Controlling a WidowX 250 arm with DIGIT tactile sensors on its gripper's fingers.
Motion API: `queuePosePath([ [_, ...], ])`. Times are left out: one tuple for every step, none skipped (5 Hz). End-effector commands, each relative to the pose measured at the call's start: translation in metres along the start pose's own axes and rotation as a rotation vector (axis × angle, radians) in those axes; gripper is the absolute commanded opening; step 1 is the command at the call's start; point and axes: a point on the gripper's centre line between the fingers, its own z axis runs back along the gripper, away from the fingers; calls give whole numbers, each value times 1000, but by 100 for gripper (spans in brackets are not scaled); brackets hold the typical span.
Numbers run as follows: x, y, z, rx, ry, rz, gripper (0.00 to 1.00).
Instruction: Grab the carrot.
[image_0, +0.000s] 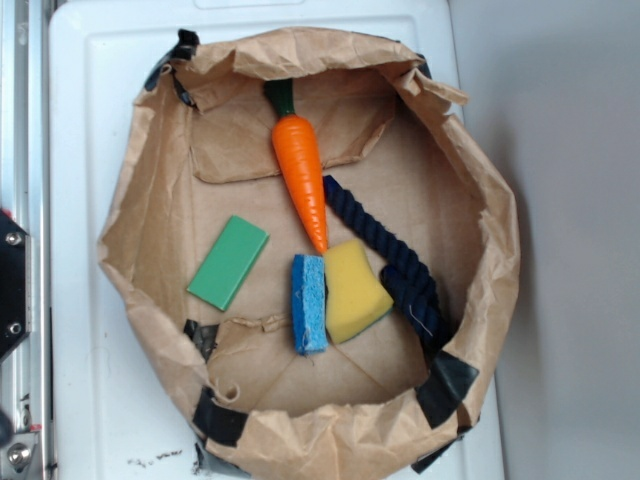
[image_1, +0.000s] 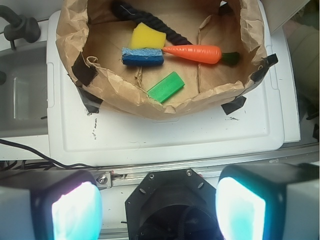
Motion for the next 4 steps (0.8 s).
queuePosePath([
  [0,0,0,0,0,0,100],
  [46,-15,-38,5,14,26,100],
  [-2,-8,0,3,70,22,100],
  [30,-9,-22,31,38,142,100],
])
